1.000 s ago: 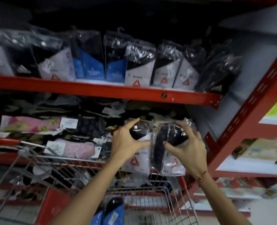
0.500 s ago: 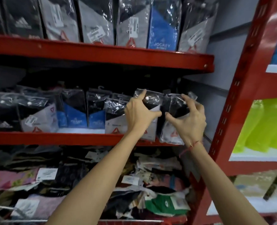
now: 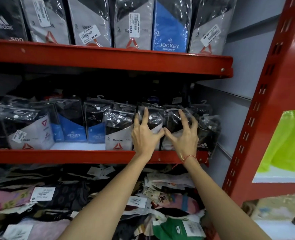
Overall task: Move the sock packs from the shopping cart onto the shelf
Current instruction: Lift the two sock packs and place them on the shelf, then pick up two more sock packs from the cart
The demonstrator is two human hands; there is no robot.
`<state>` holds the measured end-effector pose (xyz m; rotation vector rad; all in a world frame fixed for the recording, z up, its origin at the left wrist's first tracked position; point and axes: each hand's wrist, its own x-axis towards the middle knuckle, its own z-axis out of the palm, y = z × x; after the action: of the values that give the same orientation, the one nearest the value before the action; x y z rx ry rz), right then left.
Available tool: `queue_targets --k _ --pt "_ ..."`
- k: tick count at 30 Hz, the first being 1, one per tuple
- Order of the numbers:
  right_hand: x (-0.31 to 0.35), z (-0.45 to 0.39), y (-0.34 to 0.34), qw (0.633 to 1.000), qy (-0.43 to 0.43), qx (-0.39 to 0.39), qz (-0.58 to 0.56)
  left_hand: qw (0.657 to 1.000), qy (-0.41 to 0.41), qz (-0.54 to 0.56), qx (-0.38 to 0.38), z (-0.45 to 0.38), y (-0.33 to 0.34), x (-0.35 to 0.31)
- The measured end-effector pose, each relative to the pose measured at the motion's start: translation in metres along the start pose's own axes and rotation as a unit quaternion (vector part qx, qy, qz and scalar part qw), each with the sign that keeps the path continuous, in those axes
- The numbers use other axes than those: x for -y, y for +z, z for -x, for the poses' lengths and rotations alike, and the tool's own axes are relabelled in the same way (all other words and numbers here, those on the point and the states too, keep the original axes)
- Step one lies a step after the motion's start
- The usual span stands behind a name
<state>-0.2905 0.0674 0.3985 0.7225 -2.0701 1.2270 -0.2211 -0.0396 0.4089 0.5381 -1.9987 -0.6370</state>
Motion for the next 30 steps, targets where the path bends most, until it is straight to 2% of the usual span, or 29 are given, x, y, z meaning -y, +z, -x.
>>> queue_targets --k 8,14,23,30 --pt "0.009 0.017 0.000 0.993 0.004 0.096 0.063 0.985 0.123 -0.106 0.055 0.016 -0.012 0.012" --pt "0.032 0.063 -0.006 0.990 0.020 0.097 0.097 0.958 0.222 -0.160 0.082 0.044 -0.044 0.027" --pt "0.068 0.191 0.017 0.987 0.053 0.118 0.093 0.951 0.221 -0.173 0.132 0.128 -0.113 0.115" --pt "0.068 0.314 0.067 0.960 0.090 0.250 0.092 0.948 0.186 -0.197 0.166 0.217 -0.137 0.217"
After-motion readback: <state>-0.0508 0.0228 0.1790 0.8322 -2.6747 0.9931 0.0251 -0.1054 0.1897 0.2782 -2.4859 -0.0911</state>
